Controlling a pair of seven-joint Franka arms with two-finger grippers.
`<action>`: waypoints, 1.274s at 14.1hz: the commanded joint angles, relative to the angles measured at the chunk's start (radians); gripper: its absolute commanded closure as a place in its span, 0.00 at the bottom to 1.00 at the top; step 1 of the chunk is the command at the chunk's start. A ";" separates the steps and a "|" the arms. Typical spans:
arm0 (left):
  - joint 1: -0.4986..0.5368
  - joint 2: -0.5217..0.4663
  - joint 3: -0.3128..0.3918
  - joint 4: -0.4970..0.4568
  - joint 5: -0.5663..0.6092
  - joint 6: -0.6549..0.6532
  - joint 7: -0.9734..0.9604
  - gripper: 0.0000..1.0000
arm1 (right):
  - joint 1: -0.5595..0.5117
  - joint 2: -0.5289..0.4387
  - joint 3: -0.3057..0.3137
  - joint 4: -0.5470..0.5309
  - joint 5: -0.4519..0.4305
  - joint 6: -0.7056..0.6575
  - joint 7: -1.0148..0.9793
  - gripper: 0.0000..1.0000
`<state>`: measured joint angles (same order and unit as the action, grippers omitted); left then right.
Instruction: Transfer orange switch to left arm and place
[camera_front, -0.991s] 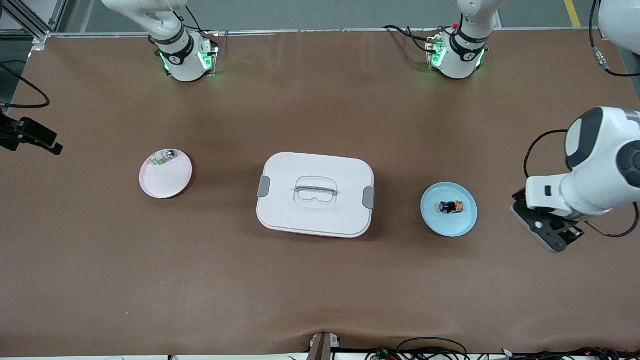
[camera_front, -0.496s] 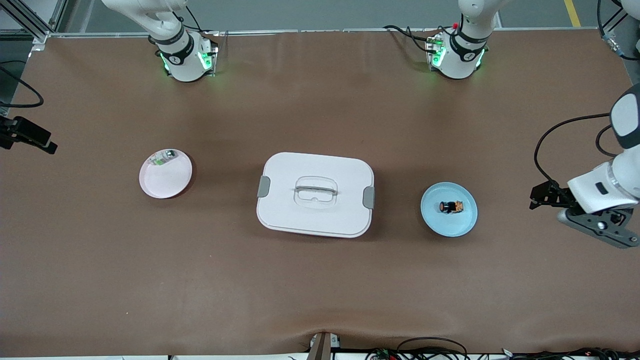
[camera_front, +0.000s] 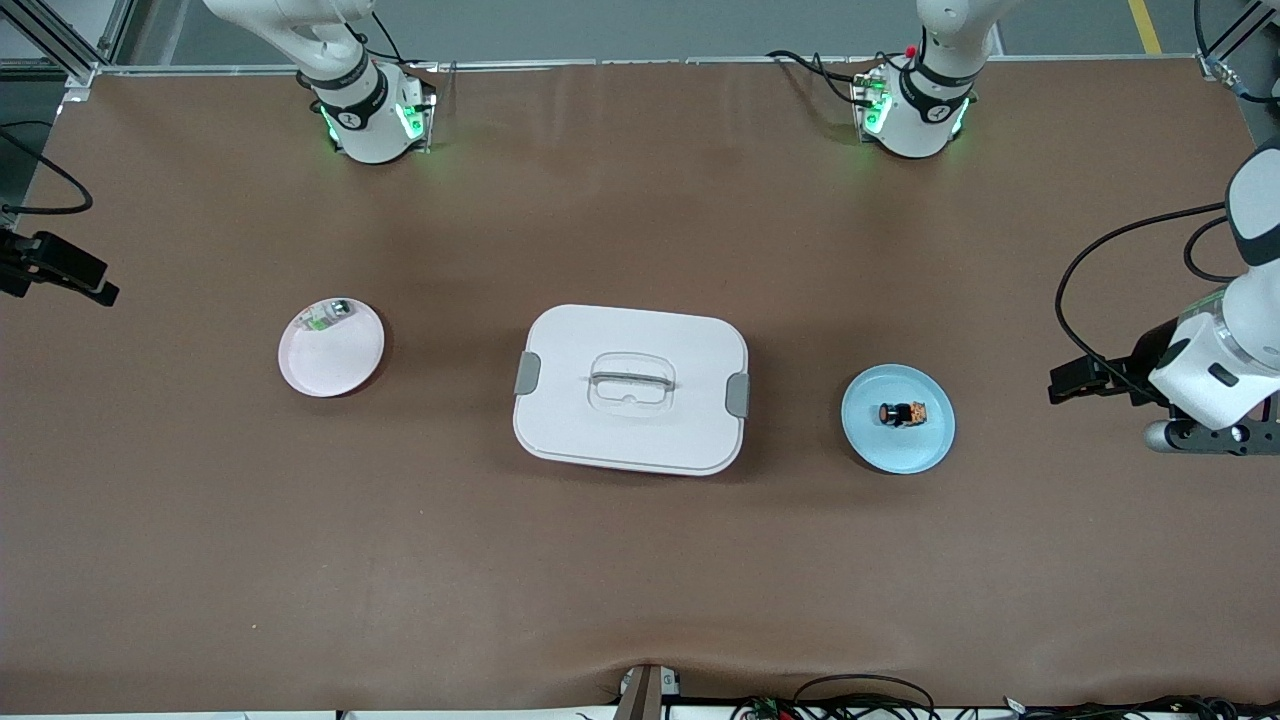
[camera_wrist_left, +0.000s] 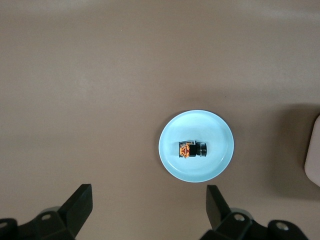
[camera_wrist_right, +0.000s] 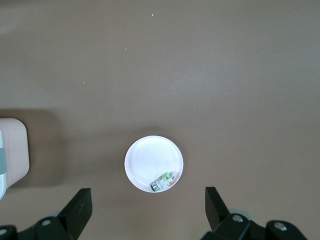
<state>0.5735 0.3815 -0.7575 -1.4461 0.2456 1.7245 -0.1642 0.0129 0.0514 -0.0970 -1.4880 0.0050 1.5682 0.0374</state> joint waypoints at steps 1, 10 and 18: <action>0.017 -0.029 0.006 -0.008 0.001 -0.019 -0.005 0.00 | 0.001 -0.005 0.006 0.000 -0.011 -0.011 -0.008 0.00; -0.298 -0.237 0.392 0.000 -0.075 -0.107 0.022 0.00 | 0.002 -0.005 0.006 0.003 -0.013 -0.007 -0.008 0.00; -0.609 -0.383 0.713 -0.042 -0.272 -0.264 0.038 0.00 | 0.002 -0.005 0.005 0.005 -0.011 -0.005 -0.007 0.00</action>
<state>0.0055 0.0416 -0.0808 -1.4368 -0.0105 1.4663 -0.1369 0.0151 0.0516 -0.0941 -1.4879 0.0050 1.5677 0.0356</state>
